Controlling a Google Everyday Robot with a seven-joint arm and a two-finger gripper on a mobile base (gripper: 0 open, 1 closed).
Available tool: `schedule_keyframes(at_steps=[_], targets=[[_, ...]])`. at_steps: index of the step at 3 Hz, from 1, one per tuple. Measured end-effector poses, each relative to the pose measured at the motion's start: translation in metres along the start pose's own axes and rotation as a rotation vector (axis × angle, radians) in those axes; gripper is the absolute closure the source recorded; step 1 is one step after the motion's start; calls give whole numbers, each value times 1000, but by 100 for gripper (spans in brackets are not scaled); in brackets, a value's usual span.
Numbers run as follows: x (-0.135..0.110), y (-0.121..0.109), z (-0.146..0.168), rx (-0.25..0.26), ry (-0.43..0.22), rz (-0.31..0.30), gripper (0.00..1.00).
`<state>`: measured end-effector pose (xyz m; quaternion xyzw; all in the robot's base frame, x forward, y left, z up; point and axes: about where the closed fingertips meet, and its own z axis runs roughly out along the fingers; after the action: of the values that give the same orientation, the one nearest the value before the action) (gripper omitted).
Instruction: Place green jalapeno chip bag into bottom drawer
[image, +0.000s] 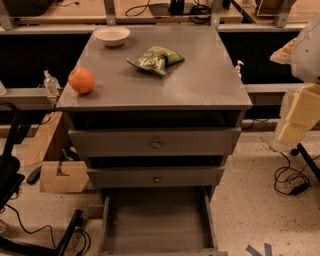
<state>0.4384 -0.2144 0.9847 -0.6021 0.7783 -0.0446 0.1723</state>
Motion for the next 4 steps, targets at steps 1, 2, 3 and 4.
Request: schedule_keyframes(at_steps=[1, 2, 3, 4], targets=[[0, 0, 0, 0, 0, 0, 0], [-2, -19, 2, 33, -36, 9, 0], [0, -60, 12, 103, -155, 45, 0], [3, -100, 46, 151, -336, 111, 0]])
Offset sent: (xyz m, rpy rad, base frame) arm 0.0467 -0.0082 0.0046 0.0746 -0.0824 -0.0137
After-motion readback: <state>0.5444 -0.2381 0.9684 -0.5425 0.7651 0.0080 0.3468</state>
